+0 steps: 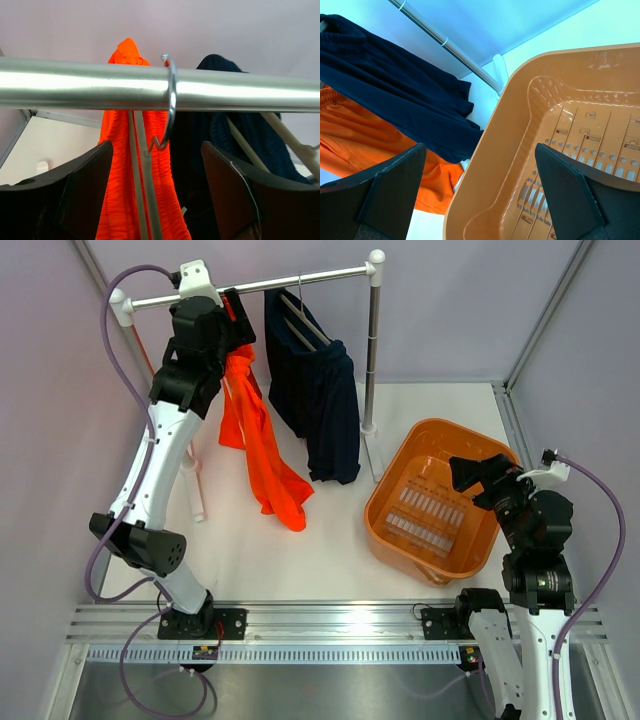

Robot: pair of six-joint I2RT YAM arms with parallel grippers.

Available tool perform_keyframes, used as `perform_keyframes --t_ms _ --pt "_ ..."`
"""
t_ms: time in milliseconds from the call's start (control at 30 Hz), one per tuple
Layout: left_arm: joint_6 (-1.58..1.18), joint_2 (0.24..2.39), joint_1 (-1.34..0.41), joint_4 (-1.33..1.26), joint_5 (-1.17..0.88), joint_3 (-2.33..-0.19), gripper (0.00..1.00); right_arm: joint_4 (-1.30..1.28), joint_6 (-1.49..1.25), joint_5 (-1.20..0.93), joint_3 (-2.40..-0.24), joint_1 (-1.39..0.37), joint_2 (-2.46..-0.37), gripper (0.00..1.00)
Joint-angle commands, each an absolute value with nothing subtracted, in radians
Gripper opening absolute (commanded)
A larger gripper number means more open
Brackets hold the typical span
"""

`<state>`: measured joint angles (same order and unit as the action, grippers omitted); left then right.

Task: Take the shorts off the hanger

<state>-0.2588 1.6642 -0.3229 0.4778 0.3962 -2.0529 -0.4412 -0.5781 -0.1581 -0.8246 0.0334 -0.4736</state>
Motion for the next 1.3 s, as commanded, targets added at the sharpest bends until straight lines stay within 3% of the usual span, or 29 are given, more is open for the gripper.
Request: perform_keyframes --t_ms 0,300,467,933,1000,1100,1133,1267 --pt "-0.267 1.678 -0.308 0.465 0.376 -2.105 0.75 -0.442 -0.554 -0.153 -0.850 0.032 -0.462 0.99" --pt "-0.273 1.707 -0.288 0.482 0.350 -2.135 0.72 -0.443 -0.554 -0.150 -0.848 0.032 -0.465 0.99" --pt "-0.272 1.717 -0.282 0.485 0.327 -2.141 0.60 -0.445 -0.551 -0.149 -0.844 0.032 -0.468 0.99" --pt "-0.282 1.727 -0.281 0.489 0.324 -2.134 0.61 -0.448 -0.549 -0.146 -0.842 0.032 -0.463 0.99" --pt "-0.279 1.729 -0.281 0.486 0.321 -2.135 0.56 -0.449 -0.548 -0.143 -0.841 0.032 -0.465 0.99" --pt "-0.273 1.729 -0.281 0.488 0.310 -2.140 0.39 -0.446 -0.549 -0.144 -0.839 0.032 -0.465 0.99" --pt "-0.273 1.727 -0.281 0.489 0.307 -2.140 0.28 -0.445 -0.549 -0.144 -0.838 0.032 -0.465 0.99" --pt "-0.265 1.715 -0.281 0.495 0.291 -2.149 0.00 -0.445 -0.549 -0.144 -0.839 0.032 -0.465 0.99"
